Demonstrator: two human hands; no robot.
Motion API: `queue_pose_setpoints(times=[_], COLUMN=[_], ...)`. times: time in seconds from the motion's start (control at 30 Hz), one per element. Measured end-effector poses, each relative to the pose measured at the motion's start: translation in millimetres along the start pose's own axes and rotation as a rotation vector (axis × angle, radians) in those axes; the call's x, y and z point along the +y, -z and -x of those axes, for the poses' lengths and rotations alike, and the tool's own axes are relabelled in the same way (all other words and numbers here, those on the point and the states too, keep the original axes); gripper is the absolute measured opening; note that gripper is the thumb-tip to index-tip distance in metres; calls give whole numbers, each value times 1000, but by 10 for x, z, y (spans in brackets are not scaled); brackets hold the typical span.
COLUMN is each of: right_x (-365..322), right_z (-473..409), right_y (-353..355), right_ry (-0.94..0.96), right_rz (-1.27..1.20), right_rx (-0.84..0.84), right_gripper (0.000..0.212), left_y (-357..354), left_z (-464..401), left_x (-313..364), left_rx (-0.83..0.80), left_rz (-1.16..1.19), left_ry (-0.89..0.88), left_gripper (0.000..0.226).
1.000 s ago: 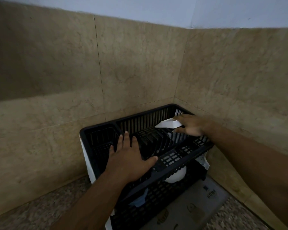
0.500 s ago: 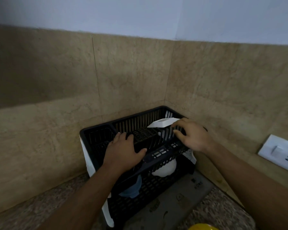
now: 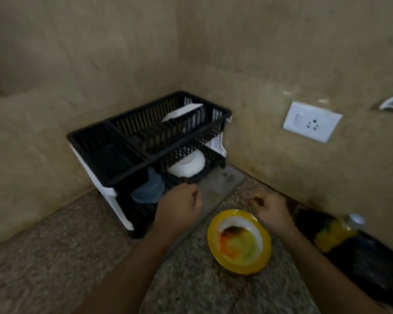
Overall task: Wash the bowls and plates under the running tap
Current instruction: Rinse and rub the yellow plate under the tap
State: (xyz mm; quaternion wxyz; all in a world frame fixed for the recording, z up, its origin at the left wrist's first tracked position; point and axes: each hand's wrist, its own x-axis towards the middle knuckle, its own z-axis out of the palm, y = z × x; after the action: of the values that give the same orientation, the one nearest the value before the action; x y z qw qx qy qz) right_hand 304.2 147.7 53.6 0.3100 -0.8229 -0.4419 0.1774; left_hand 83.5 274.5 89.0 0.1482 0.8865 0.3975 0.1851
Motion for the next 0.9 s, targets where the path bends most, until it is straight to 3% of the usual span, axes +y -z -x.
queue_pose_setpoints(times=[0.13,0.2,0.27,0.4,0.73,0.9], right_x=[496,673,773,824,1056,1415], right_z=[224,292,299,308,1018,1722], right_y=[-198,-292,-365,-460,-202,263], right_ry=[-215,-285,-345,-354,-323,-408], right_rz=[81,120,150,90,-263,-375], right_rx=[-68,-121,-162,-218,-63,42], right_gripper=[22,52,65,49,52,16], left_y=[-580,-815,-1017,-1178,-1176,-1260], left_z=[62,85,104,124,450,859], left_x=[-58,-89,-144,-118,379,1010], left_rx=[-253,-361,-432,-504,-465,-438], left_rz=[76,105,182,242,278,360], left_ry=[203,271,302,278,239,208], left_gripper=[31,36,44,40,20,26])
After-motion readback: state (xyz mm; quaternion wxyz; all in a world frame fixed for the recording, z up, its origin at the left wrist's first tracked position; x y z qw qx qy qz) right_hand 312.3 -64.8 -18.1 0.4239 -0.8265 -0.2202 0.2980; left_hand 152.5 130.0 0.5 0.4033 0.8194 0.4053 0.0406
